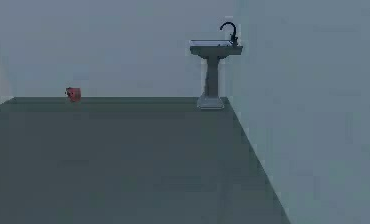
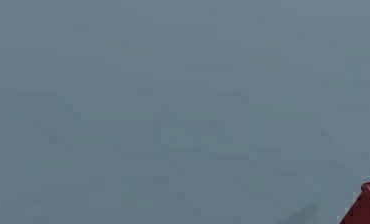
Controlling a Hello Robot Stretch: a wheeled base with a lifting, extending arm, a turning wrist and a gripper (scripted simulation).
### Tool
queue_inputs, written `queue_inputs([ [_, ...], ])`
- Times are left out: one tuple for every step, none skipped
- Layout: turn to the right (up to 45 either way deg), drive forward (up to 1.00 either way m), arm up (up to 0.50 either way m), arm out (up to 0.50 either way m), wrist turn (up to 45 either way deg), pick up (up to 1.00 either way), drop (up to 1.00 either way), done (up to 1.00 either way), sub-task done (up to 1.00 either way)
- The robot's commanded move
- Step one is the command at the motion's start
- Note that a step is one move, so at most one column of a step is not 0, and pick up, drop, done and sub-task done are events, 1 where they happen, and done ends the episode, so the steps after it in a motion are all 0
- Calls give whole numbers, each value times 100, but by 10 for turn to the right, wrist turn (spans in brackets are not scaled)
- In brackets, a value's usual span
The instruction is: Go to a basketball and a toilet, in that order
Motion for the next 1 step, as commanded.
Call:
queue_inputs([
  [-450, 0, 0, 0, 0, 0, 0, 0, 0],
])
